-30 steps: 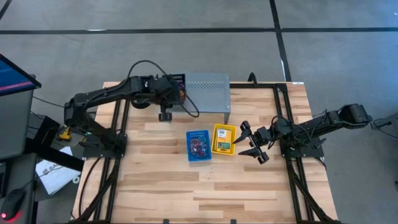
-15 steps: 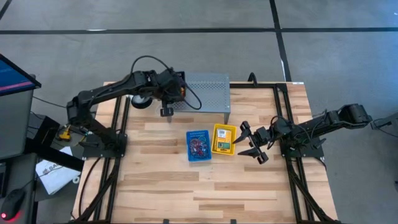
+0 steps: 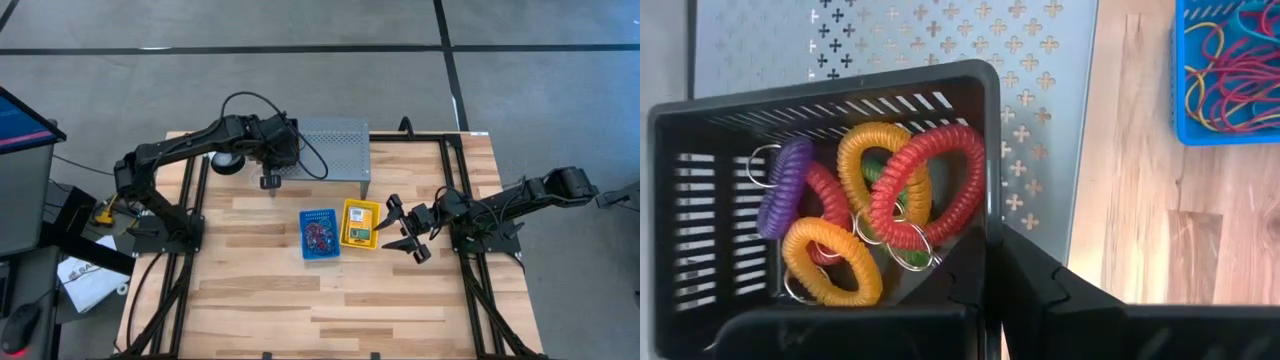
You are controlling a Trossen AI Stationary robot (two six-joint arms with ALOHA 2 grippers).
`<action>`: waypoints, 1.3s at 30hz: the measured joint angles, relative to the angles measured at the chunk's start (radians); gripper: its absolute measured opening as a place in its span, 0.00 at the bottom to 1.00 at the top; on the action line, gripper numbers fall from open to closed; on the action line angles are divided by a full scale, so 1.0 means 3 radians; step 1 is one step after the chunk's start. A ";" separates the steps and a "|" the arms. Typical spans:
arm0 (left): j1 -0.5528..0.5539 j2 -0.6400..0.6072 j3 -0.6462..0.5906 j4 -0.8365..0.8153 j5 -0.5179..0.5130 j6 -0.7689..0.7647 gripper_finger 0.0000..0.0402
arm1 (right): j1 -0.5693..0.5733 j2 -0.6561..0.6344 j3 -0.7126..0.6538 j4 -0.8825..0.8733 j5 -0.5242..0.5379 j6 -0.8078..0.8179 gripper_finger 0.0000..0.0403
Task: Pick & Place Office Desk Supplies
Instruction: Put the black basket on the shelf
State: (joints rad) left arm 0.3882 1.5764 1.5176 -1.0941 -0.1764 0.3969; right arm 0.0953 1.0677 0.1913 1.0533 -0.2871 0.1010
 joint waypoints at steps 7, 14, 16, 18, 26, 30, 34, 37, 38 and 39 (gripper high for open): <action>-0.0002 0.0005 0.0000 -0.0024 0.0005 0.0000 0.03 | 0.0000 0.0001 0.0000 -0.0004 0.0001 -0.0011 0.55; -0.0002 0.0005 0.0000 -0.0083 0.0132 0.0037 0.08 | 0.0000 0.0001 0.0000 -0.0005 0.0001 -0.0011 0.55; -0.0002 0.0005 0.0000 -0.0081 0.0160 0.0037 0.09 | 0.0000 0.0000 0.0000 -0.0004 0.0001 -0.0011 0.55; -0.0002 0.0005 0.0000 -0.0081 0.0166 0.0035 0.11 | 0.0001 0.0001 0.0000 -0.0005 0.0001 -0.0011 0.55; -0.0002 0.0005 0.0000 -0.0080 0.0165 -0.0052 0.19 | 0.0001 0.0001 0.0000 -0.0005 0.0001 -0.0012 0.55; -0.0002 0.0005 0.0000 -0.0064 0.0163 -0.0089 0.25 | 0.0000 0.0001 0.0000 -0.0005 0.0001 -0.0012 0.55; -0.0003 0.0005 0.0000 -0.0054 0.0104 -0.0121 0.32 | 0.0000 0.0001 0.0000 -0.0004 0.0001 -0.0012 0.55; -0.0003 -0.0005 0.0003 -0.0053 -0.0043 -0.0119 0.37 | 0.0000 0.0001 0.0000 -0.0004 0.0001 -0.0012 0.55; -0.0003 -0.0026 0.0003 -0.0053 -0.0055 -0.0120 0.38 | 0.0001 0.0000 0.0000 -0.0005 0.0001 -0.0012 0.55; -0.0003 -0.0044 0.0003 -0.0042 -0.0057 -0.0120 0.39 | 0.0001 0.0001 0.0000 -0.0004 0.0002 -0.0012 0.55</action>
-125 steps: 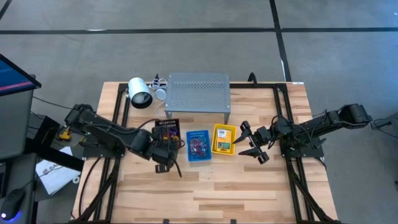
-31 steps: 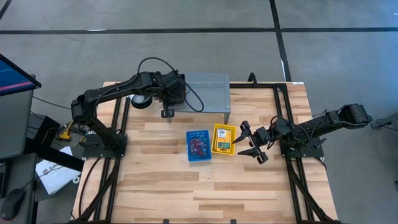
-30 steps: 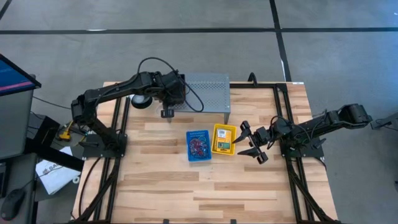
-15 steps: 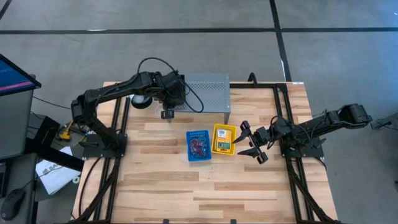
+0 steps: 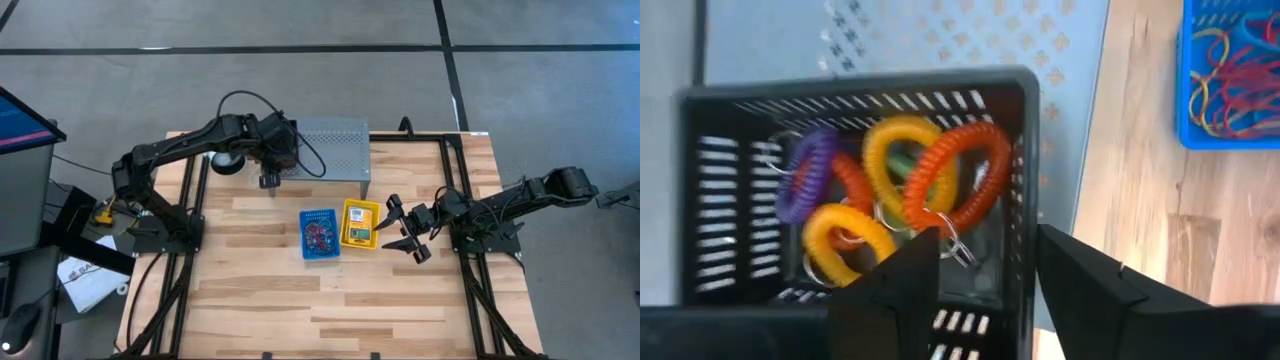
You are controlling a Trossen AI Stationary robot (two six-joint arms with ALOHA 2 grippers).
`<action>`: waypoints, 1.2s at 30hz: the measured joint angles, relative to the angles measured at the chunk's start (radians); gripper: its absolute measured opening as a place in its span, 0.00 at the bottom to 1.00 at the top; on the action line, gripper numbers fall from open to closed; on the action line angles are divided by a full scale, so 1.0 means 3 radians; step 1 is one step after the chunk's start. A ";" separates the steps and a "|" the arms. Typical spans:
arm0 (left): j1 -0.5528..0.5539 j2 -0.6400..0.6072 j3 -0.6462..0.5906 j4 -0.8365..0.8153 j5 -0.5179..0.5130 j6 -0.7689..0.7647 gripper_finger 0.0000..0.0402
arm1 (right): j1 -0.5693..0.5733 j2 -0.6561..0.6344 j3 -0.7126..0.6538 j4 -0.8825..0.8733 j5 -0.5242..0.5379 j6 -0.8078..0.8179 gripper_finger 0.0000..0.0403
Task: Pick & Place Office Desk Supplies
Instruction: Put the black basket on the shelf, then put the blue basket on the shelf
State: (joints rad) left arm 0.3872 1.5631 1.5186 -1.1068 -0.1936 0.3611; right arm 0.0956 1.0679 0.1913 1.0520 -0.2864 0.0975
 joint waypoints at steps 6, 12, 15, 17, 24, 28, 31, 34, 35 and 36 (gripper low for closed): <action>-0.0059 -0.0186 0.0003 0.0056 0.0004 -0.0013 0.44 | -0.0003 0.0000 0.0000 0.0003 0.0000 -0.0003 0.55; -0.0242 -0.0337 0.0003 0.0064 0.0059 -0.0182 0.45 | -0.0020 -0.0001 0.0000 0.0007 0.0002 -0.0001 0.55; -0.0405 -0.0359 0.0003 0.0064 0.0071 -0.0278 0.45 | -0.0020 -0.0001 0.0000 0.0009 0.0002 -0.0001 0.55; -0.0539 -0.0359 0.0003 0.0063 0.0075 -0.0363 0.45 | -0.0020 0.0000 0.0000 0.0009 0.0002 -0.0001 0.55; -0.1093 -0.0331 0.0001 0.0174 0.0085 -0.0726 0.45 | -0.0020 0.0000 0.0000 0.0009 0.0002 -0.0001 0.55; -0.1388 -0.0244 0.0001 0.0354 0.0063 -0.0930 0.44 | -0.0020 0.0000 0.0000 0.0009 0.0001 -0.0001 0.55; -0.1577 -0.0107 0.0001 0.0498 0.0050 -0.0986 0.44 | -0.0020 -0.0001 0.0000 0.0010 0.0000 -0.0001 0.55; -0.1712 0.0083 0.0001 0.0572 -0.0021 -0.1038 0.44 | -0.0018 0.0000 0.0000 0.0005 0.0000 0.0000 0.55; -0.1739 0.0140 0.0001 0.0572 -0.0056 -0.1068 0.44 | -0.0015 -0.0001 0.0000 0.0007 0.0000 0.0000 0.55; -0.1762 0.0194 0.0001 0.0582 -0.0089 -0.1112 0.44 | -0.0015 -0.0001 0.0000 0.0005 0.0001 0.0000 0.55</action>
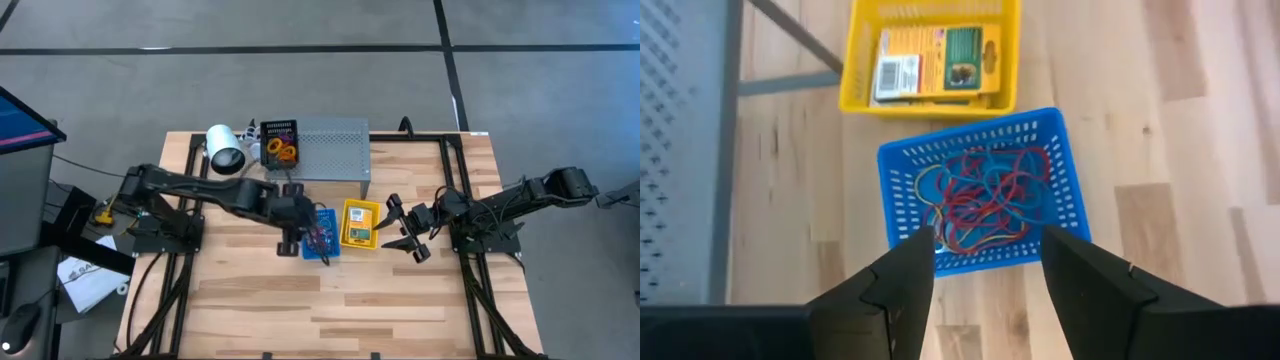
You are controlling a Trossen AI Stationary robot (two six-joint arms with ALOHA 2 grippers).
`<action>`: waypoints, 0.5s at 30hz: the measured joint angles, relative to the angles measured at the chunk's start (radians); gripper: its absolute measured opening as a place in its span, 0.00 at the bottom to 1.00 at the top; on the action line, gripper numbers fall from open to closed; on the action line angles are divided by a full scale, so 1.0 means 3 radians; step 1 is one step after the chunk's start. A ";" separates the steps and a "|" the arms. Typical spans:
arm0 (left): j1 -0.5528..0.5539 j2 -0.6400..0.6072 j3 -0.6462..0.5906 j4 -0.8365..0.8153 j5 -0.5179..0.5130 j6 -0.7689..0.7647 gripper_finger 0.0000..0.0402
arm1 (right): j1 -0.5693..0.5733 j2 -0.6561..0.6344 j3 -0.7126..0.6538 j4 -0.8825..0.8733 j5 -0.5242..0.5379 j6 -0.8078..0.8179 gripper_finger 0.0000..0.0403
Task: Pick & Place Office Desk Supplies
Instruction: Put the blue basket on the shelf
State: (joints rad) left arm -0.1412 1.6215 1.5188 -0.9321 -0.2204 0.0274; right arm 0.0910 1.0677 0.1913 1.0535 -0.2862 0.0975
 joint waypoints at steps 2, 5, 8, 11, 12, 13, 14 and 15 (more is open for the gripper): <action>-0.0028 0.0117 0.0000 0.0028 -0.0060 -0.0097 0.44 | 0.0000 0.0000 0.0000 -0.0007 0.0000 0.0012 0.55; -0.0038 0.0287 0.0000 0.0113 -0.0062 -0.0227 0.44 | 0.0000 0.0001 0.0000 -0.0013 0.0000 0.0025 0.55; -0.0038 0.0434 0.0000 0.0148 -0.0054 -0.0352 0.44 | 0.0000 0.0001 0.0000 -0.0014 0.0000 0.0025 0.55; -0.0038 0.0561 -0.0001 0.0198 0.0036 -0.0447 0.44 | 0.0000 0.0001 0.0000 -0.0014 0.0000 0.0025 0.55; -0.0038 0.0593 -0.0001 0.0238 0.0079 -0.0474 0.44 | 0.0000 0.0001 0.0000 -0.0016 0.0000 0.0025 0.55; -0.0045 0.0621 -0.0001 0.0274 0.0137 -0.0493 0.44 | 0.0000 0.0001 0.0000 -0.0017 0.0000 0.0025 0.55; -0.0052 0.0646 0.0000 0.0295 0.0180 -0.0527 0.44 | 0.0000 0.0001 0.0000 -0.0016 0.0000 0.0024 0.55; -0.0058 0.0671 0.0000 0.0323 0.0208 -0.0552 0.44 | -0.0002 0.0001 0.0000 -0.0016 0.0000 0.0023 0.55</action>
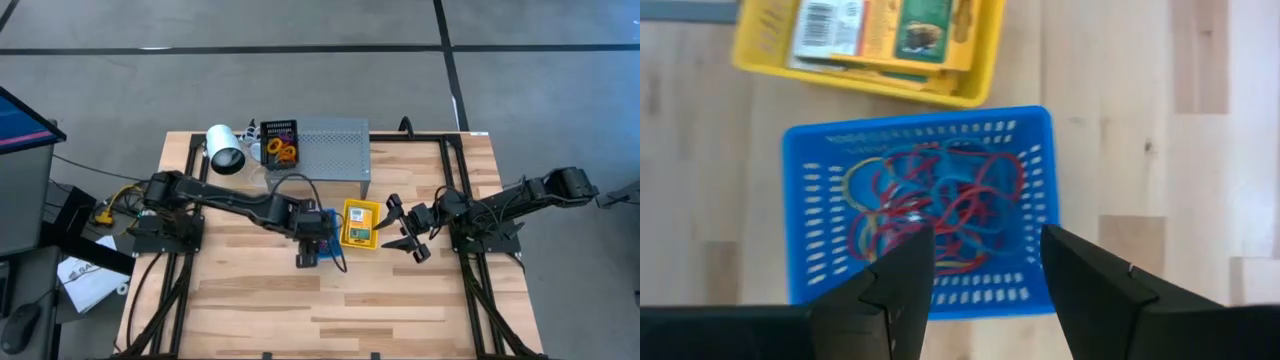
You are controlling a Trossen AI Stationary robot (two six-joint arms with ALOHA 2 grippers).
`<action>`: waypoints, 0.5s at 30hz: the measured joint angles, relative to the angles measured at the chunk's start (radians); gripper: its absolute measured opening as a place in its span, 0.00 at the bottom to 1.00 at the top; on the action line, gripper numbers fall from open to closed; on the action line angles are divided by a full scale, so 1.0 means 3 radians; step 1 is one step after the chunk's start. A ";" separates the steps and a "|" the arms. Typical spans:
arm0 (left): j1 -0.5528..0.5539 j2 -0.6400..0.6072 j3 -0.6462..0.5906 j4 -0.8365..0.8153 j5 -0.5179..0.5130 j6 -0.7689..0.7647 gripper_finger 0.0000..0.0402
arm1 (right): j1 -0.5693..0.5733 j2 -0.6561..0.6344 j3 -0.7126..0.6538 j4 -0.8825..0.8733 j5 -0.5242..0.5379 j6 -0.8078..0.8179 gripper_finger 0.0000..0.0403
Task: Pick & Place Office Desk Supplies
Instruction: Put the blue basket on the shelf
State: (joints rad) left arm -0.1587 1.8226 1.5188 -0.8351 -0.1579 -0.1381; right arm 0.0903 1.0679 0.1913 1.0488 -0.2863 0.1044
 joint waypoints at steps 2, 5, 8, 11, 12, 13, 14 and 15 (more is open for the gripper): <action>-0.0032 0.0047 0.0000 0.0063 0.0029 -0.0035 0.44 | -0.0004 0.0000 0.0000 0.0006 0.0000 0.0000 0.55; -0.0100 0.0089 -0.0001 0.0154 0.0031 -0.0088 0.44 | -0.0004 0.0000 0.0000 0.0022 0.0005 -0.0024 0.55; -0.0174 0.0123 -0.0011 0.0264 0.0032 -0.0092 0.44 | -0.0003 -0.0001 0.0000 0.0103 0.0174 -0.0024 0.55; -0.0233 0.0128 -0.0067 0.0375 0.0032 -0.0094 0.44 | -0.0004 -0.0004 0.0000 0.0197 0.0459 -0.0024 0.55; -0.0246 0.0130 -0.0087 0.0481 0.0032 -0.0094 0.44 | -0.0005 -0.0004 0.0001 0.0194 0.0542 -0.0024 0.55; -0.0256 0.0130 -0.0110 0.0527 0.0032 -0.0094 0.44 | -0.0005 -0.0004 0.0000 0.0196 0.0607 -0.0024 0.55; -0.0260 0.0130 -0.0144 0.0541 0.0033 -0.0094 0.44 | -0.0005 -0.0004 0.0000 0.0218 0.0654 -0.0024 0.55; -0.0260 0.0130 -0.0188 0.0593 0.0036 -0.0094 0.44 | -0.0005 -0.0005 0.0000 0.0228 0.0692 -0.0023 0.55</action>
State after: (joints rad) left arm -0.2367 1.8618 1.4626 -0.6572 -0.1471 -0.1661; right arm 0.0887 1.0665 0.1913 1.1171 -0.0788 0.0974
